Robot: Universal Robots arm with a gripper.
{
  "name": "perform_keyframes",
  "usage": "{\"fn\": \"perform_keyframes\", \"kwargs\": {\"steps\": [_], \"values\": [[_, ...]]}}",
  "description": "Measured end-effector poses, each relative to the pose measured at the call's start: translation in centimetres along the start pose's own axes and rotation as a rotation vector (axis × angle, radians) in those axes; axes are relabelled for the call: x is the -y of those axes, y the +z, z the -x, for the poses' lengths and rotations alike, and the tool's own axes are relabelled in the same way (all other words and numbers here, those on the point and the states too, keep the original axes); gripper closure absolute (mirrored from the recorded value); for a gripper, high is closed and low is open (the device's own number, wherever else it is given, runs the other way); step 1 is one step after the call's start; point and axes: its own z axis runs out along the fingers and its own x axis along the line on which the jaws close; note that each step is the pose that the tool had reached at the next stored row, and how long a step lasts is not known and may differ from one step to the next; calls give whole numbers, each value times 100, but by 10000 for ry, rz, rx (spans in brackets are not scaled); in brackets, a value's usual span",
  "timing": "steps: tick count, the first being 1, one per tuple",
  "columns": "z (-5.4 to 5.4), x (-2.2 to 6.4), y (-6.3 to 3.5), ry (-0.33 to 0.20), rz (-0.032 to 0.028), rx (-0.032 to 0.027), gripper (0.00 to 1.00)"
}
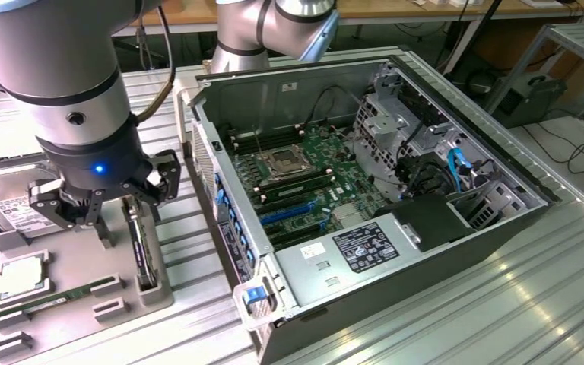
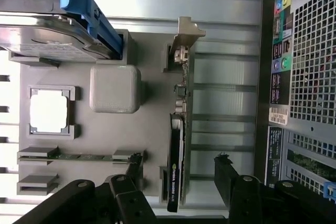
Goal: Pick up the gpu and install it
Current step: 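Pick up the gpu and move the gpu toward the slot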
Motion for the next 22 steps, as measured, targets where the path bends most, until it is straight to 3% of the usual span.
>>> {"fn": "perform_keyframes", "kwargs": {"steps": [3, 8, 22], "values": [[-1, 3, 10, 1, -5, -3, 34], [-2, 6, 80, 21, -70, 1, 34], [-5, 11, 199, 22, -80, -1, 34]]}}
